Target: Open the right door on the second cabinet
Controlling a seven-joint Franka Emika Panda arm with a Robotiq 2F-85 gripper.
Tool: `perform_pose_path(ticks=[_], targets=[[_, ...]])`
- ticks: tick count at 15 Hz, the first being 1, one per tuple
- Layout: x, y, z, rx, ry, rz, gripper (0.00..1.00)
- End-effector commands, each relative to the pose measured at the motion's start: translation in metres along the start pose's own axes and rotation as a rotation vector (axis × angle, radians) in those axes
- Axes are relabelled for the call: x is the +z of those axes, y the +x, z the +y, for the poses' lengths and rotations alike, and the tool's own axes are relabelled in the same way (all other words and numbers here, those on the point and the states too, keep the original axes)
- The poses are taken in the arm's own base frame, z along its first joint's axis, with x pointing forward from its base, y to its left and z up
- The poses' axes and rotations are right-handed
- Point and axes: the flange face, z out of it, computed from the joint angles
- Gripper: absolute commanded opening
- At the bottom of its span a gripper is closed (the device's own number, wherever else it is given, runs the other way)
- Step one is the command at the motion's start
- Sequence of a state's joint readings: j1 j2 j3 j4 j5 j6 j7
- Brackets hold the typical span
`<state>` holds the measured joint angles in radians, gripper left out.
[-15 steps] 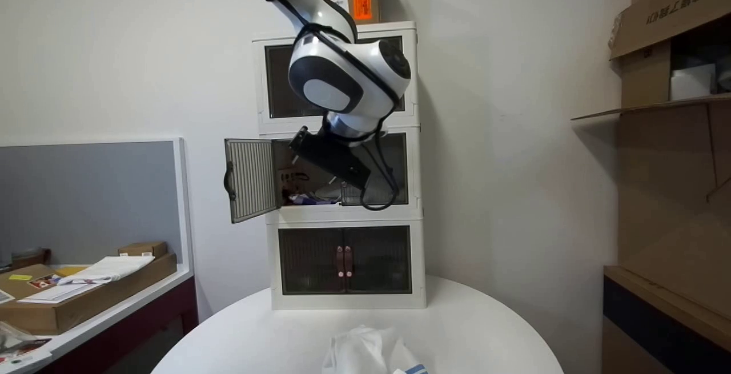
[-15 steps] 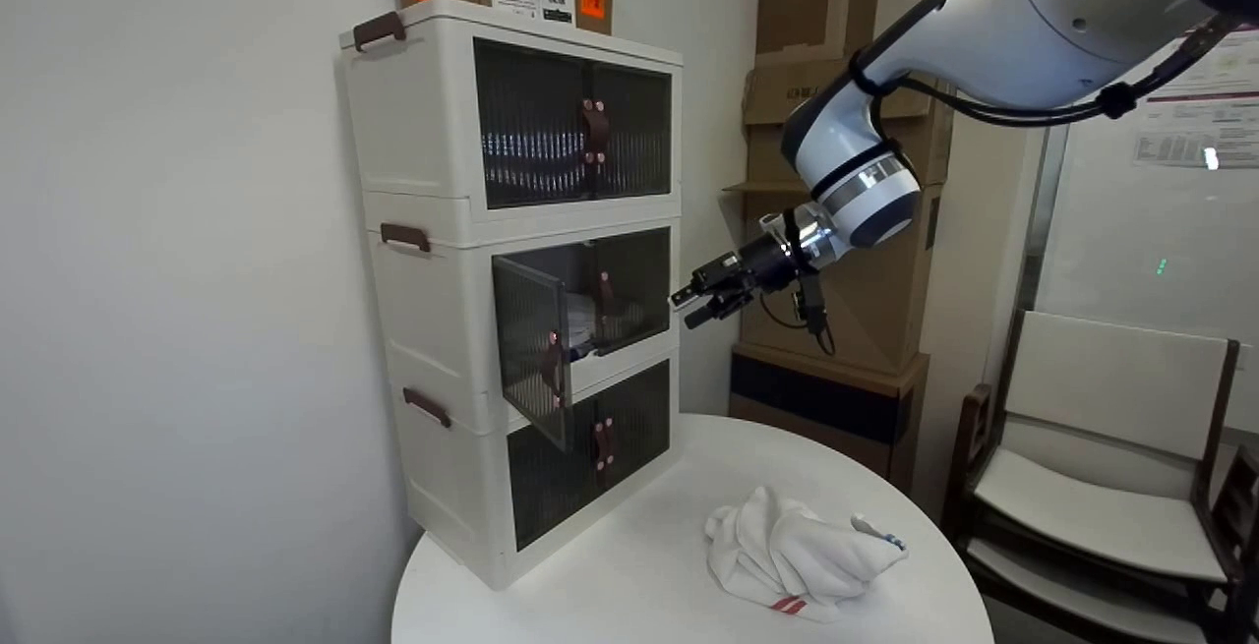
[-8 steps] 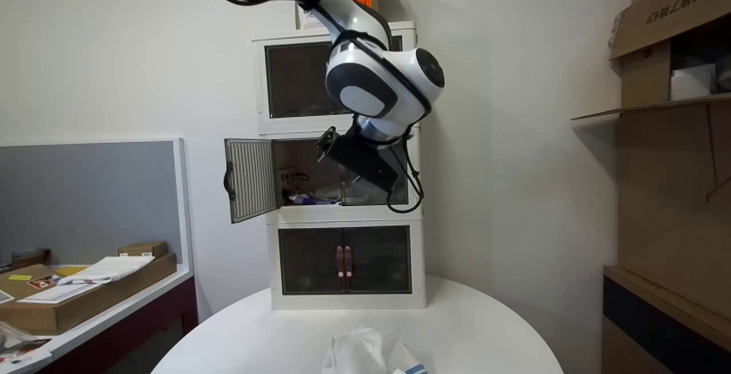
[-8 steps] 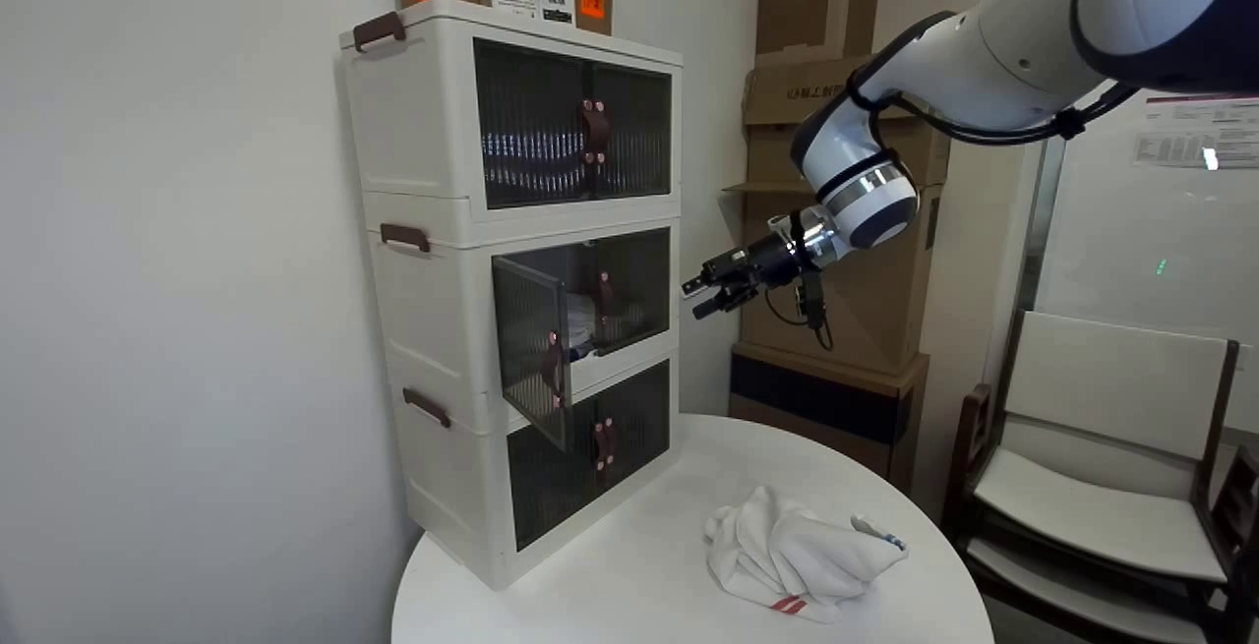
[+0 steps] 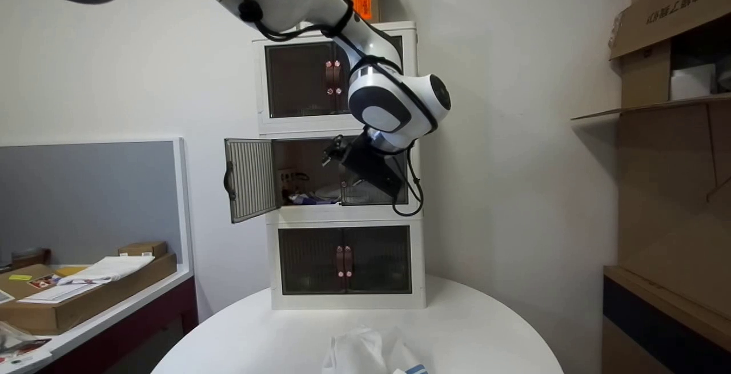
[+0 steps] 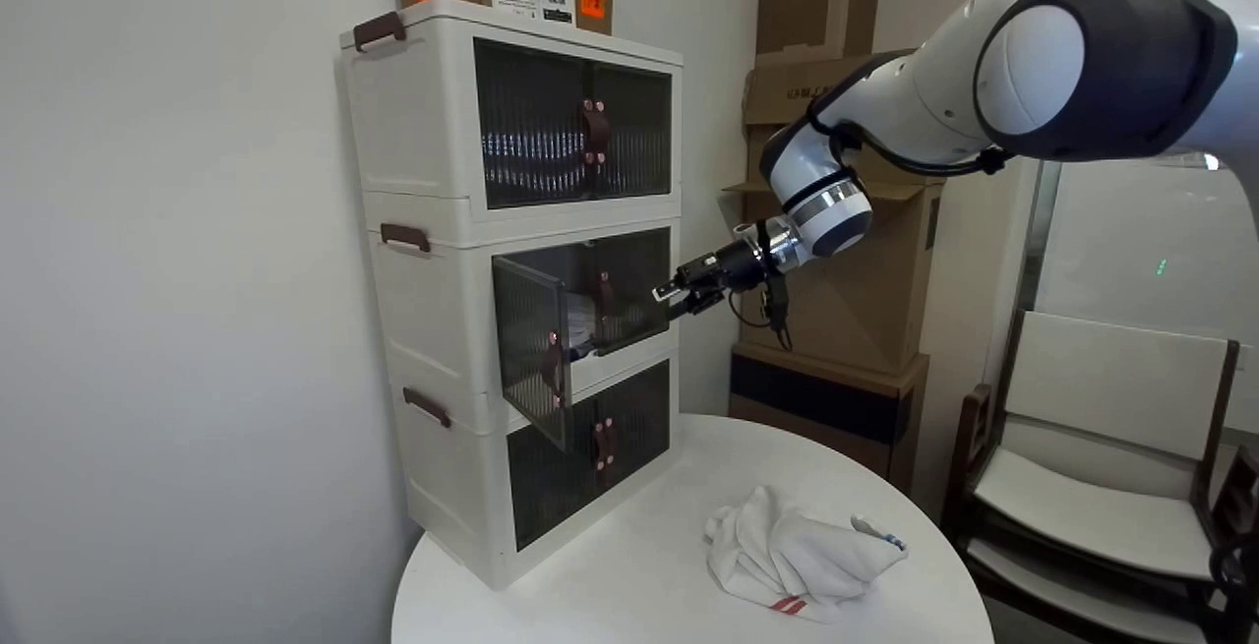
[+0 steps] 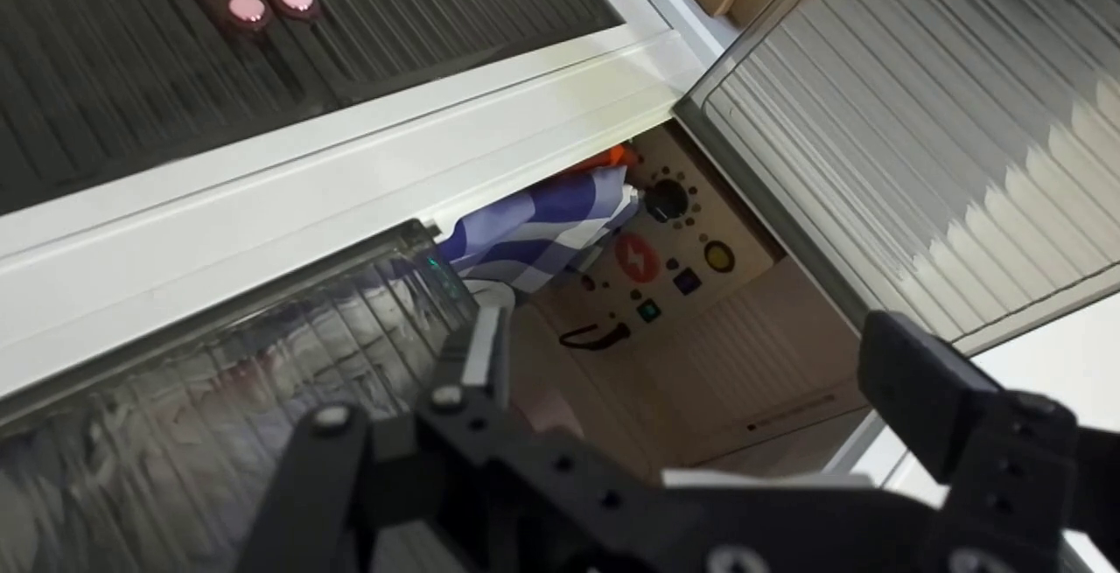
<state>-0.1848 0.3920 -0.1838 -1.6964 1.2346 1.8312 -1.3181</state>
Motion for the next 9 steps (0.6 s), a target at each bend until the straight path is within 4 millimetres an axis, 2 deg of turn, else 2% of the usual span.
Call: perform_pose_path(ticks=[1,9], targets=[[0.0013,0.0144,0.0133,-0.070,0.004,0.017,1.00],[0.0020,0.0116,0.0127,-0.163,0.021,0.032,1.00]])
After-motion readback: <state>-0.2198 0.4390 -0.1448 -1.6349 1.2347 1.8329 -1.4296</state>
